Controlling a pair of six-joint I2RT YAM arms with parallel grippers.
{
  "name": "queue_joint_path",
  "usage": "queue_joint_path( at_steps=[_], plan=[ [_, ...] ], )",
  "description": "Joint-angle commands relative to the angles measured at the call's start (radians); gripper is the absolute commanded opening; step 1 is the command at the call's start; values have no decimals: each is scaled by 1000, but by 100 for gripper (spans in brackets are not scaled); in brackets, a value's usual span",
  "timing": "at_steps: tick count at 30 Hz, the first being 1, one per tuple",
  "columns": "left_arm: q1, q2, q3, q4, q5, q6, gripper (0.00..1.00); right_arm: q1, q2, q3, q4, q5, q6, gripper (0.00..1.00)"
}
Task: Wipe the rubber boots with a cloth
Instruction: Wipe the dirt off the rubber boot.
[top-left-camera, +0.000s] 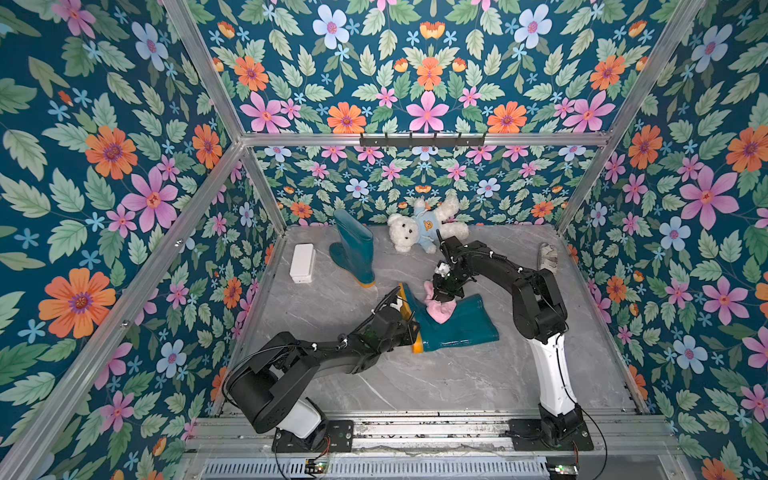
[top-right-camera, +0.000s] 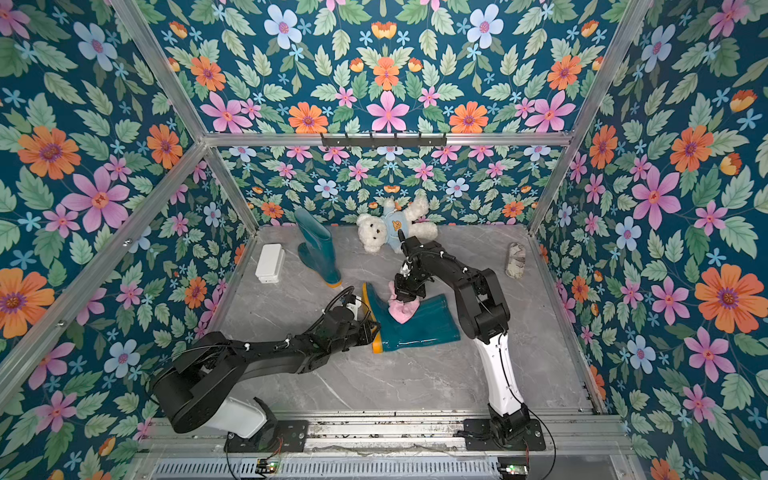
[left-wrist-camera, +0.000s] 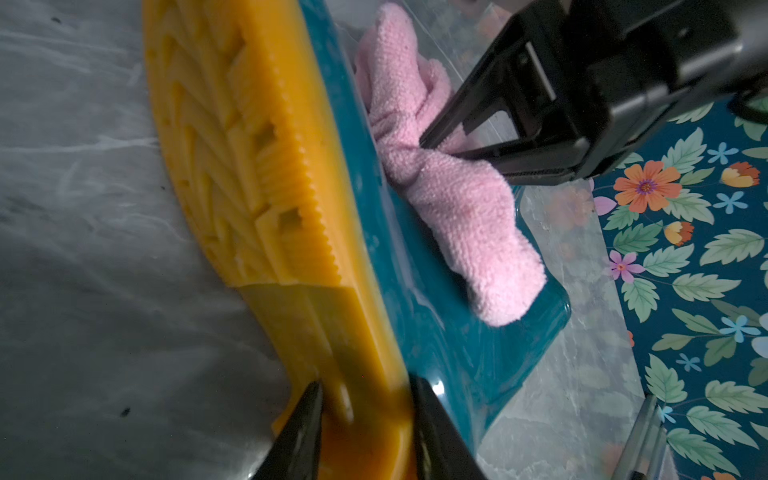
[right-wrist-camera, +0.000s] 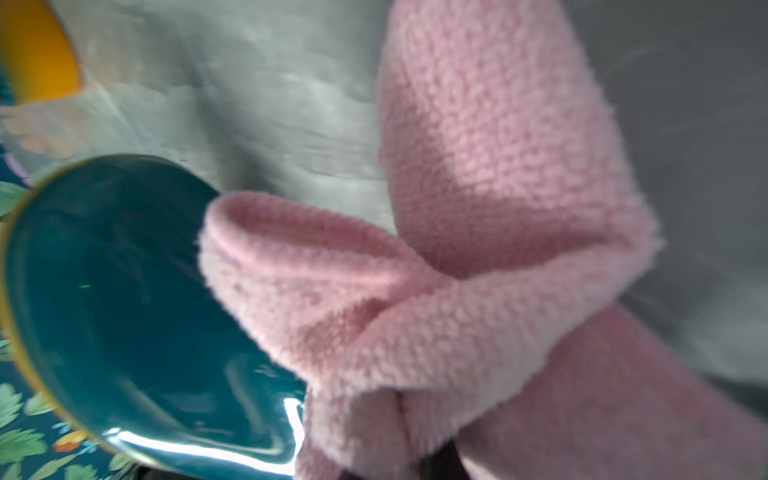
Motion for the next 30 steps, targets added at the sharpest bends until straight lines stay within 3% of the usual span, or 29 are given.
queue_joint_path(
  at_steps=[1, 11, 15, 22, 30],
  plan=[
    [6, 28, -29, -296, -10, 46, 36, -32, -20, -31, -139, 151, -77, 0],
    [18, 39, -40, -268, 12, 60, 36, -265, -165, -278, -44, 256, -45, 0],
    [19, 44, -38, -264, 19, 63, 36, -259, -207, -273, 1, 230, -9, 0],
    [18, 50, -17, -284, 19, 61, 36, -6, -55, 106, -42, 149, 49, 0],
    [18, 33, 6, -326, 7, 59, 36, 43, 97, 360, 22, -41, 130, 0]
  ],
)
